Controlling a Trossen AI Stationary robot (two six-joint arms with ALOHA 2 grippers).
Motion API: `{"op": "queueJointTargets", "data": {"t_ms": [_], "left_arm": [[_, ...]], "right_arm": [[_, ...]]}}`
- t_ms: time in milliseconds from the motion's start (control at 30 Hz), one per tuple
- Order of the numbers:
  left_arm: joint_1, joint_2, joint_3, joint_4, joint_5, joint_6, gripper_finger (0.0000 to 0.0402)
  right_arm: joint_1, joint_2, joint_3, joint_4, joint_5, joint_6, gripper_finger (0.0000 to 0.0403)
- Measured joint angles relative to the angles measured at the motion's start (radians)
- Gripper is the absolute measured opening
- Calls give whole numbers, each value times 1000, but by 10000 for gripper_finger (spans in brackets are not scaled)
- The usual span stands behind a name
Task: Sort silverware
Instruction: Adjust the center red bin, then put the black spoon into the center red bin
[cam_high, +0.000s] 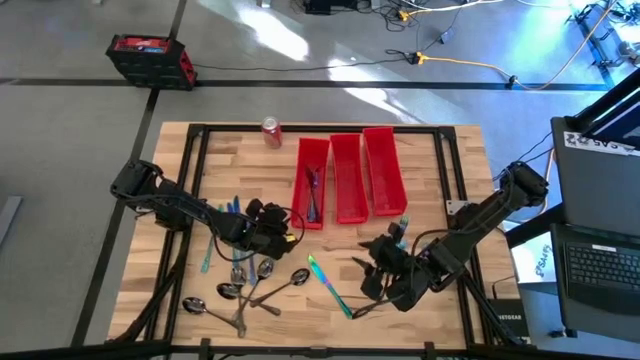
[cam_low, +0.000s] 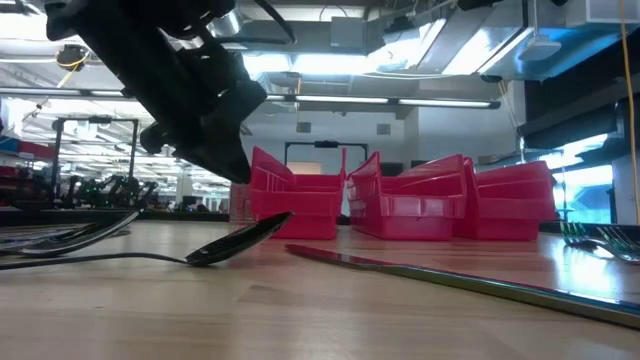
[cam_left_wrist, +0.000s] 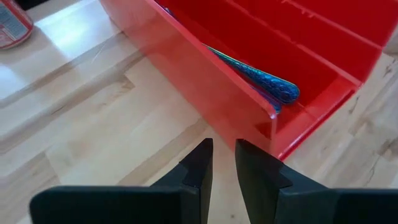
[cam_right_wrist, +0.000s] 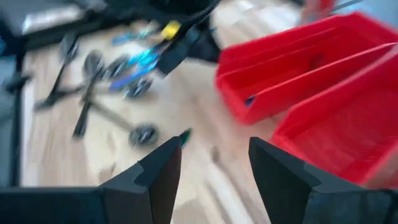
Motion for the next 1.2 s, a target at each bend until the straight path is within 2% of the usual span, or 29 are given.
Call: {"op": "queueJointTargets", "data": {"t_ms": [133, 267, 400, 467, 633, 833, 933, 1067, 1200], "left_arm": [[-23, -6, 0, -25, 44, -27, 56], [-86, -55, 4, -25, 7, -20, 56], [-150, -113, 16, -8, -9, 48, 56], [-175, -132, 17, 8, 45, 104, 56], [-214, -136, 17, 46, 215, 168, 56], [-292, -95, 18, 189, 277, 395, 56], [-319, -72, 17, 184, 368, 374, 56], [-364, -43, 17, 204, 374, 292, 56], [-370, -8, 16, 191, 383, 230, 56]], "right_arm": [[0, 31, -11, 58, -39, -119, 175], [-1, 85, -12, 145, -120, -220, 175], [-1, 109, -12, 207, -82, -221, 175], [-1, 121, -12, 227, -80, -216, 175], [-9, 126, -11, 276, -80, -58, 175], [-23, 162, -11, 281, -78, 151, 175], [-52, 227, -12, 325, -158, 208, 175], [-101, 299, -12, 463, -164, 249, 175], [-161, 362, -11, 577, -259, 217, 175]]}}
